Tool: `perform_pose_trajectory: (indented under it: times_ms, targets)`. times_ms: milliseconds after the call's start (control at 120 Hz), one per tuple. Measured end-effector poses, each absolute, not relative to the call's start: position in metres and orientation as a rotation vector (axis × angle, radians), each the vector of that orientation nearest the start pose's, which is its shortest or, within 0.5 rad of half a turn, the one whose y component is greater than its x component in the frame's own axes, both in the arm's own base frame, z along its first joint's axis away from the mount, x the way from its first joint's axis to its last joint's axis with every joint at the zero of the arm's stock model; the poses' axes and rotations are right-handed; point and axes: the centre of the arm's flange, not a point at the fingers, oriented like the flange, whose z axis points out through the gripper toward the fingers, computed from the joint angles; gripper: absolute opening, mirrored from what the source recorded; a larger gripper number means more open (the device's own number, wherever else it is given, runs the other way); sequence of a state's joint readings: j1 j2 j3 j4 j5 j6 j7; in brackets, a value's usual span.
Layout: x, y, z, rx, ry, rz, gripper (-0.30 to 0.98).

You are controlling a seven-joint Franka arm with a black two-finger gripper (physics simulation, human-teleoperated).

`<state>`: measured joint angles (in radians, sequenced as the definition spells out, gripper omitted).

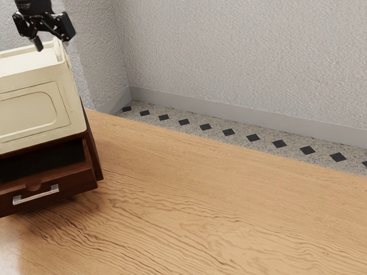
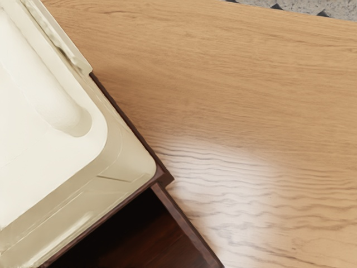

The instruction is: Push the drawer handle with one arm to close the drawer

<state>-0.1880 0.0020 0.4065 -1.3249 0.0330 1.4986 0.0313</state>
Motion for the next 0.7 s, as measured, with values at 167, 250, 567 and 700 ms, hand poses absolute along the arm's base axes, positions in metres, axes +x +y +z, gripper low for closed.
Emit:
perform_pose_trajectory:
  times_ms: [167, 250, 567, 700]
  targets:
    - [0.505, 0.128, 0.765, -3.052, -0.310, -0.358, 0.67]
    - [0.437, 0.107, 0.853, -3.018, -0.238, -0.644, 0.67]
    - [0.371, 0.053, 0.757, -3.136, -0.031, -0.353, 0.66]
    - [0.279, 0.038, 0.580, -3.203, -0.029, 0.000, 0.67]
